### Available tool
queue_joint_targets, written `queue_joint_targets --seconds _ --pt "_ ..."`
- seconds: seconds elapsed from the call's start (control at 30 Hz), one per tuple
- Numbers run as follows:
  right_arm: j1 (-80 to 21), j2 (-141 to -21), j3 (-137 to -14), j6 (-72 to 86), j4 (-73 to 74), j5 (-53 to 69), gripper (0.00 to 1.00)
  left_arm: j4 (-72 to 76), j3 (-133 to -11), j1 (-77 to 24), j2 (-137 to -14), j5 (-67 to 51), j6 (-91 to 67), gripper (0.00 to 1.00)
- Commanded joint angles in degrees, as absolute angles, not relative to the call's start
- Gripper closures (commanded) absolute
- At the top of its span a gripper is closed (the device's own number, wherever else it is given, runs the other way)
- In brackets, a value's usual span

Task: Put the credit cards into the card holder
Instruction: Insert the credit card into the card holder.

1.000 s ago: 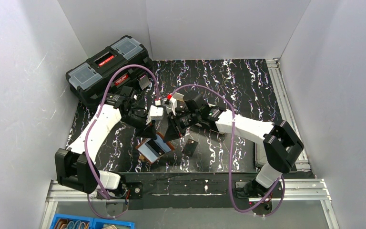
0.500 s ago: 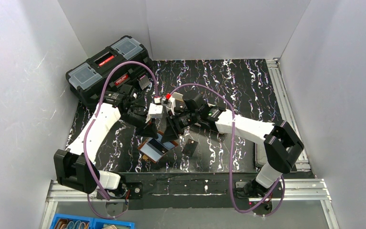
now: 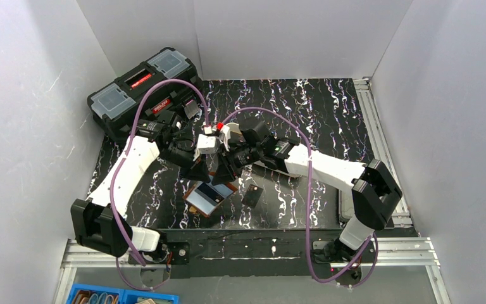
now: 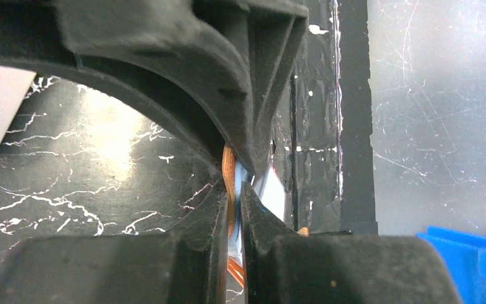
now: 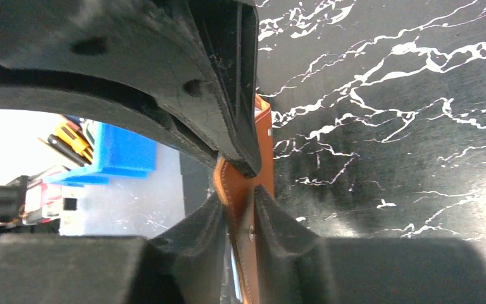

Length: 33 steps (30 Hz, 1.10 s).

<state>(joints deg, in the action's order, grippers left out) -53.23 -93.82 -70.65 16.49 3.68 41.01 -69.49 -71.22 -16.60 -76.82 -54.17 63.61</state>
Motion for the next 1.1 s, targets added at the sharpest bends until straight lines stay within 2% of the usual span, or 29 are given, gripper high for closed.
queue_joint_targets --seconds 0.0,0.17,0.23,0.37,0.43,0.47,0.53,0.77,0.87,0.97,1.07 --pt "-54.49 -94.09 -72.87 12.84 6.83 39.39 0.65 -69.04 -74.58 -16.53 -75.56 -58.55 61.74 1.00" --pt "-54.58 -93.65 -72.19 12.91 6.29 39.63 0.63 -68.98 -74.91 -16.58 -75.46 -58.61 61.29 1.00" --pt "-54.59 -93.71 -72.08 13.06 5.94 39.62 0.69 -69.15 -75.19 -16.58 -75.41 -58.75 61.30 1.00" --pt "-54.51 -93.12 -71.99 13.82 4.71 40.03 0.87 -70.47 -75.36 -16.56 -75.56 -58.63 62.49 1.00" --pt "-54.49 -92.91 -71.94 14.26 4.56 40.11 0.90 -71.13 -75.35 -16.58 -75.63 -58.54 63.17 1.00" --pt "-54.49 -92.79 -71.83 14.42 4.57 40.41 0.87 -71.66 -75.40 -16.53 -75.57 -58.23 63.87 1.00" --pt "-54.47 -92.47 -71.37 14.56 4.54 40.85 0.75 -72.06 -75.33 -16.60 -75.50 -58.05 64.20 1.00" --pt "-53.80 -90.66 -69.48 16.00 2.68 41.77 0.83 -73.35 -75.20 -16.55 -75.10 -57.37 65.98 1.00" --pt "-53.62 -89.71 -68.66 16.32 2.55 41.91 0.77 -73.79 -75.22 -16.57 -74.95 -57.19 66.39 1.00" --pt "-53.52 -88.90 -67.42 16.67 1.85 42.25 0.67 -73.76 -75.07 -16.59 -74.77 -57.04 66.38 1.00" --pt "-53.53 -88.68 -67.14 16.74 1.83 42.29 0.66 -73.45 -74.92 -16.59 -74.71 -57.22 66.08 1.00"
